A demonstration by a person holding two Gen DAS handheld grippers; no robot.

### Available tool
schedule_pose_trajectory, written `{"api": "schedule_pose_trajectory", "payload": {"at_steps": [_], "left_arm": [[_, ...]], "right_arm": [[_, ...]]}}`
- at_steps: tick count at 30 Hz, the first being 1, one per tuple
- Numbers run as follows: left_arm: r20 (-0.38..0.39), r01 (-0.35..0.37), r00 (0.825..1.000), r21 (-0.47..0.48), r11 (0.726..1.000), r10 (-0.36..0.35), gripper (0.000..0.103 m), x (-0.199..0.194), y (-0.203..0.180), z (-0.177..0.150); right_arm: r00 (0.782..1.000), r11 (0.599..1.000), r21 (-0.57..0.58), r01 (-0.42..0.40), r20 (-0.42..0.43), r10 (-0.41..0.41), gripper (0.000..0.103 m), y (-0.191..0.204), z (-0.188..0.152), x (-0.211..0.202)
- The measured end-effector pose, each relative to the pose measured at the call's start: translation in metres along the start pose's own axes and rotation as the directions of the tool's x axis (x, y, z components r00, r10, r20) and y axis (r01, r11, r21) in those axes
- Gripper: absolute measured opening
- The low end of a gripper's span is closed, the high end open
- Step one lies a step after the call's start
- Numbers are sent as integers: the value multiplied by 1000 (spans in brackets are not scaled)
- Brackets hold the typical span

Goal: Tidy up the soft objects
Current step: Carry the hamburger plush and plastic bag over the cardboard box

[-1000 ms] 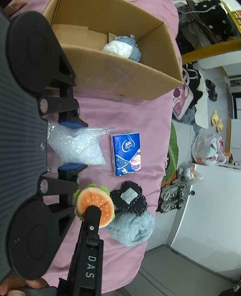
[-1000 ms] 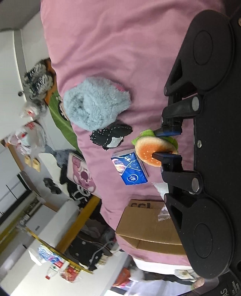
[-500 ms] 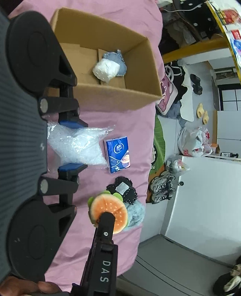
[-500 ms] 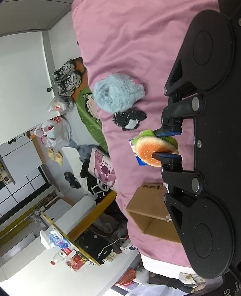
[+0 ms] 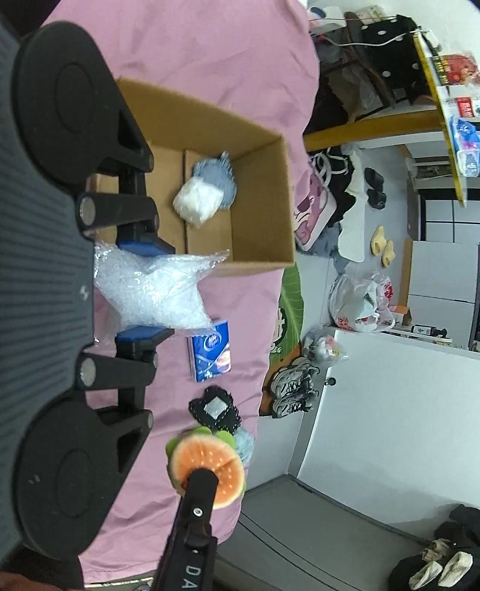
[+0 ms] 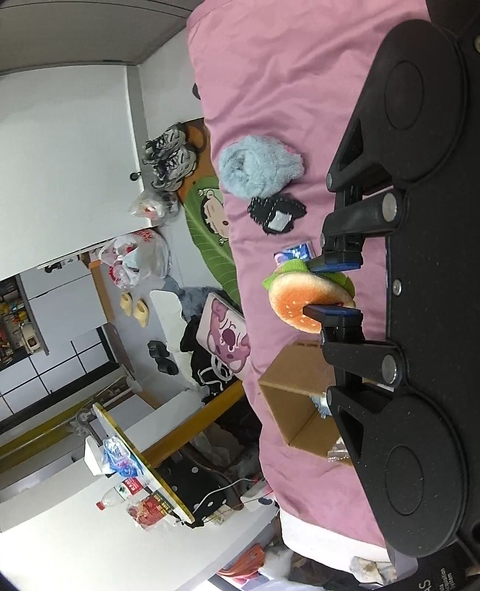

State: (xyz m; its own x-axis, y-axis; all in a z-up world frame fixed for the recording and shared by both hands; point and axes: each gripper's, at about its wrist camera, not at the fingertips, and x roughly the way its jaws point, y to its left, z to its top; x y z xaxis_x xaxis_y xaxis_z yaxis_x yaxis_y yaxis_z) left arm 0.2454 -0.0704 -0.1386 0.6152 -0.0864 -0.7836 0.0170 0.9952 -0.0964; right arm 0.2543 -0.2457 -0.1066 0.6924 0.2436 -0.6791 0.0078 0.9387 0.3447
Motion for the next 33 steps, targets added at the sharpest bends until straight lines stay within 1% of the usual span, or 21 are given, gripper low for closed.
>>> {"api": "schedule_pose_trajectory", "payload": {"at_steps": [3,5,10,18,22,27,31,33], "left_arm": [[20,-2,1000,5,1000,2,37,-12,13,0],[25,-6,1000,7,1000,6,37,-19,21,-2],[39,-14,999,-14,1000,14,37,-37,45,-5],[66,-32,997,-43,999,35,37,-54,77,-1],[77,-38,996,-48,998,42,37,-58,90,4],[79,-37,996,-72,997,43,37,-61,109,11],[75,-41,996,-97,994,49,37,-62,129,15],[66,-42,997,-94,995,48,37,-59,136,17]], "right_arm": [[1000,999,-36,17,13,-17,18,15,-4,-5],[1000,1000,-27,8,15,-7,18,21,-7,-8],[999,997,-76,20,34,-18,18,43,-13,-10],[999,995,-102,5,38,-1,18,71,-21,-5],[999,993,-119,-1,32,5,18,83,-25,-3],[999,989,-146,-4,49,11,18,102,-26,-5],[999,984,-177,-21,37,28,18,119,-25,2],[999,982,-185,-30,24,35,18,125,-24,9]]}}
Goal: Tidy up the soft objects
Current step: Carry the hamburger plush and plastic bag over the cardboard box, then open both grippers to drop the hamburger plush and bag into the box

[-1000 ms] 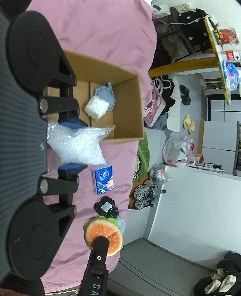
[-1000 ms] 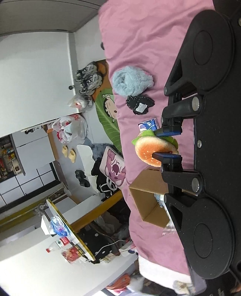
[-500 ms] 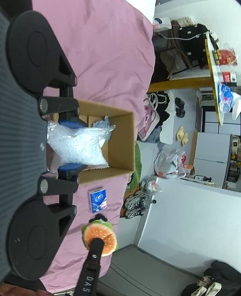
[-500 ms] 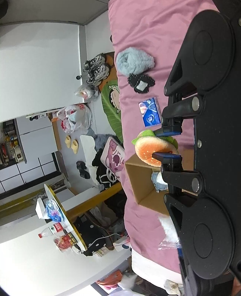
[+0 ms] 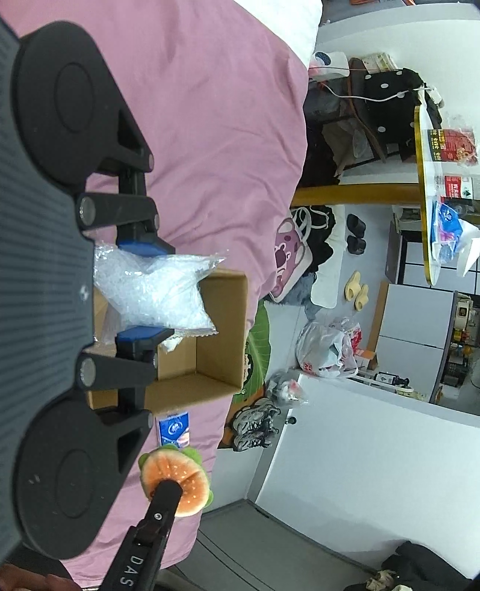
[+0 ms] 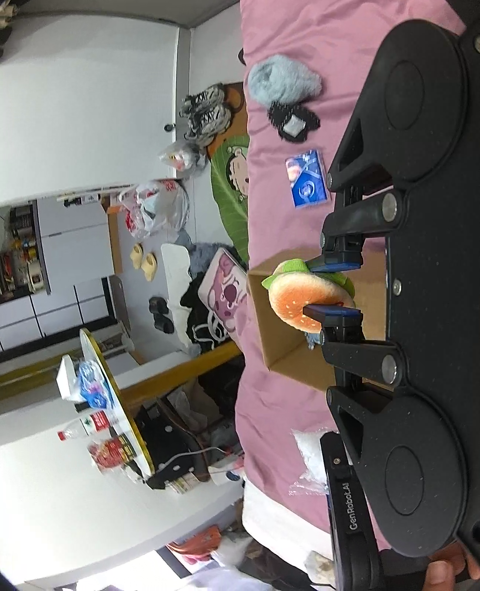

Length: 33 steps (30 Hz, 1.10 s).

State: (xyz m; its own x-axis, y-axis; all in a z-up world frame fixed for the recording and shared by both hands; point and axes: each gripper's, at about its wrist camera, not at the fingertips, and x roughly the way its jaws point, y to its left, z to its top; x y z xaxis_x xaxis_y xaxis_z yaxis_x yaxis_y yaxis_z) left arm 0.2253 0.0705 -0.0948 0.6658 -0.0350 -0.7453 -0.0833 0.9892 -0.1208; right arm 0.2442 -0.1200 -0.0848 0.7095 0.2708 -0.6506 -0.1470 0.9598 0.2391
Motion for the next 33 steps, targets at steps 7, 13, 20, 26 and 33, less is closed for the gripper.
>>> {"api": "schedule_pose_trajectory", "payload": {"at_steps": [7,13,20,26,33], "left_arm": [[-42,12,999,14,1000,-11,37,24,8,10],[-70,26,997,35,999,-23,37,51,8,11],[-127,59,991,76,995,-49,37,84,1,14],[-170,83,983,100,991,-65,37,101,-3,14],[-229,95,970,74,993,-76,38,116,-1,16]], "right_arm": [[1000,1000,-18,-9,-9,9,18,12,5,14],[1000,1000,-9,0,-23,0,18,14,8,28],[999,1000,4,18,-47,-18,18,13,13,45],[997,1000,-9,21,-72,-21,18,15,17,57],[996,1000,-25,7,-85,-9,18,23,24,67]]}}
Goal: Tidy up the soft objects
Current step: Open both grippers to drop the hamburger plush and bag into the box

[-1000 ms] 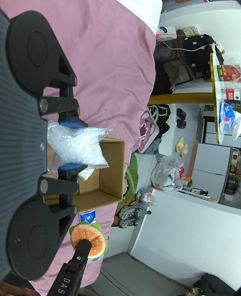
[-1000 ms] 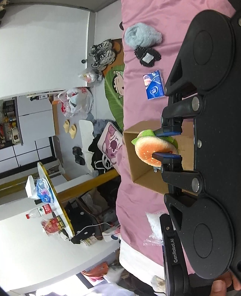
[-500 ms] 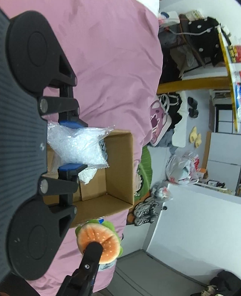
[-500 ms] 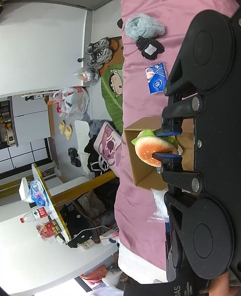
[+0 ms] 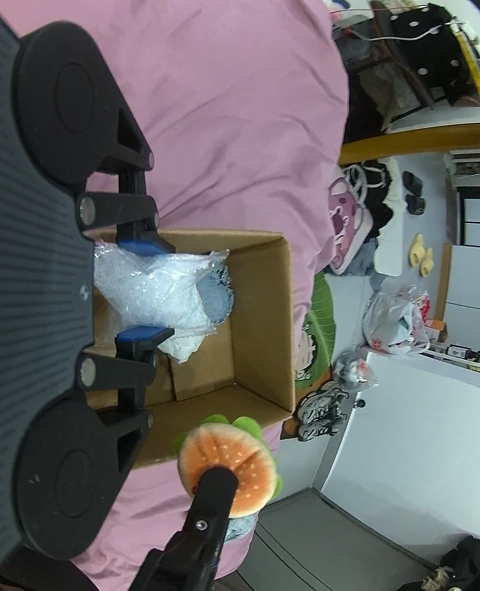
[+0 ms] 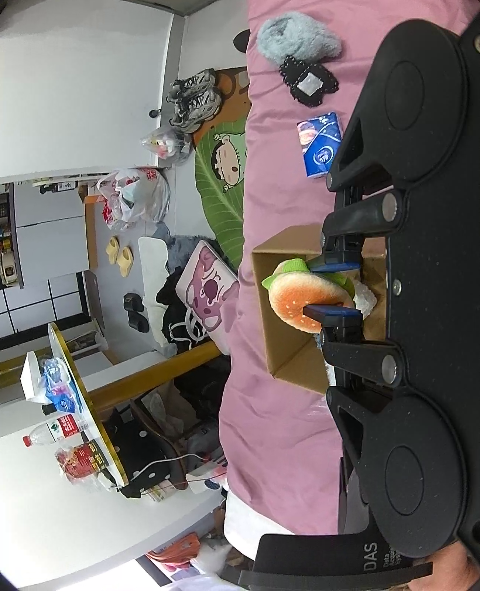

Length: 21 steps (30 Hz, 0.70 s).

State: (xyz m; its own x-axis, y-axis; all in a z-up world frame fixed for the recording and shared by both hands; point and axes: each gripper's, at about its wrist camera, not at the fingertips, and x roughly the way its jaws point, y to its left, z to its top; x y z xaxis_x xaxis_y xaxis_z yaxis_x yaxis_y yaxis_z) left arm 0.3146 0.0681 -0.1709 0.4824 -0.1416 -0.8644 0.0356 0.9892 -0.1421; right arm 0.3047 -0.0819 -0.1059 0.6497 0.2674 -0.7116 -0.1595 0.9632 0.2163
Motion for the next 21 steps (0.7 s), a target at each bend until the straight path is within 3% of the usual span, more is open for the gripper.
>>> {"api": "schedule_pose_trajectory", "payload": {"at_steps": [6,11,18,21], "left_arm": [[-9,-15,1000,-19,1000,15,45,-1,3,0],[43,-44,998,-24,999,45,52,-17,4,1],[63,-82,994,-58,995,85,53,-32,7,-2],[68,-100,992,-65,993,104,56,-37,8,-3]], "right_arm": [[1000,1000,-26,-3,5,3,19,3,7,4],[1000,999,-41,-14,24,15,20,6,16,6],[997,998,-18,-55,55,56,47,5,25,3],[996,998,-7,-56,63,56,49,0,21,-5]]}}
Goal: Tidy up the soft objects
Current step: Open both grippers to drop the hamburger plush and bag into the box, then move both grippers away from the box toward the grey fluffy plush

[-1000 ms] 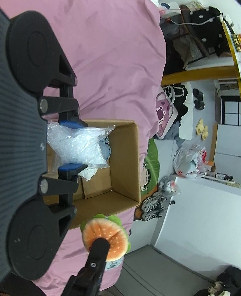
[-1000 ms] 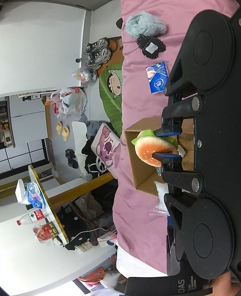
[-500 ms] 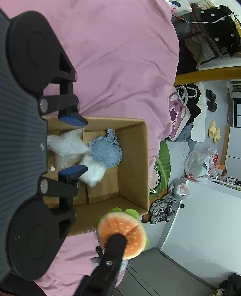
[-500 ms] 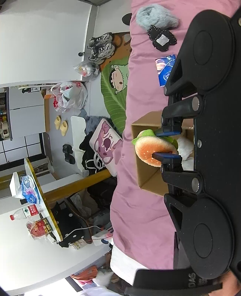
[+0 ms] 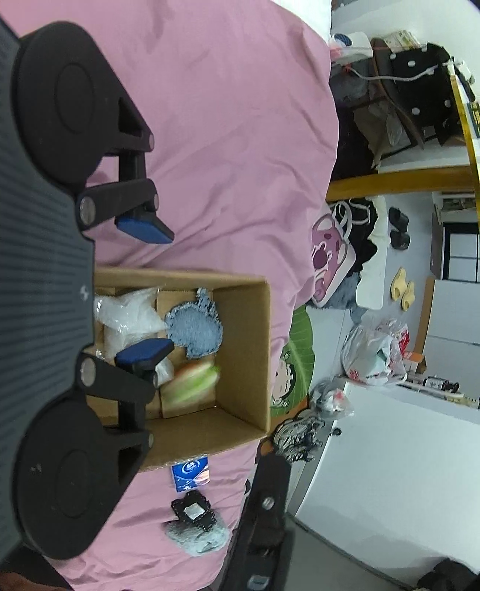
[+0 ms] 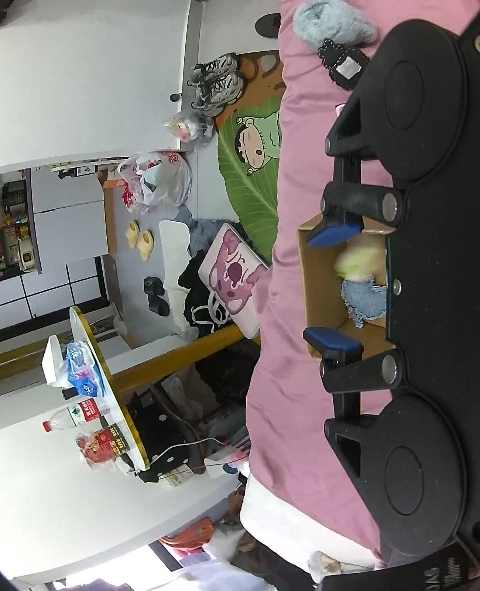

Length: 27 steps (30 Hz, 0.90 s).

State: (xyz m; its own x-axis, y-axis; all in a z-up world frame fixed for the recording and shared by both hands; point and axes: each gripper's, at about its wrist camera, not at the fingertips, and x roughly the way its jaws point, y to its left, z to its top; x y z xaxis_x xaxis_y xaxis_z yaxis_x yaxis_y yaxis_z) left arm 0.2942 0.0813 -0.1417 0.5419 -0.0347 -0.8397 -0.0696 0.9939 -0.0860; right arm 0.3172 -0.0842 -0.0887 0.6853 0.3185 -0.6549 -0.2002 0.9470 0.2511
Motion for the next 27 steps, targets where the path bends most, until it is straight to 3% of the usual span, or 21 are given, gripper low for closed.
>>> {"api": "schedule_pose_trajectory", "payload": {"at_steps": [6,9,17,27], "left_arm": [[12,-28,1000,1,1000,28,61,-9,-4,-1],[38,-6,999,8,1000,6,62,-18,-9,-4],[58,-5,998,12,1000,5,86,-35,-29,-11],[69,-39,997,-3,999,40,90,-52,-46,-14]], "right_arm": [[1000,999,35,18,0,-18,54,-19,-5,-18],[1000,998,57,22,-16,-21,57,-25,-8,-21],[998,998,55,-22,-53,25,63,-33,-20,-37],[999,996,77,-34,-39,37,77,-60,-37,-64]]}}
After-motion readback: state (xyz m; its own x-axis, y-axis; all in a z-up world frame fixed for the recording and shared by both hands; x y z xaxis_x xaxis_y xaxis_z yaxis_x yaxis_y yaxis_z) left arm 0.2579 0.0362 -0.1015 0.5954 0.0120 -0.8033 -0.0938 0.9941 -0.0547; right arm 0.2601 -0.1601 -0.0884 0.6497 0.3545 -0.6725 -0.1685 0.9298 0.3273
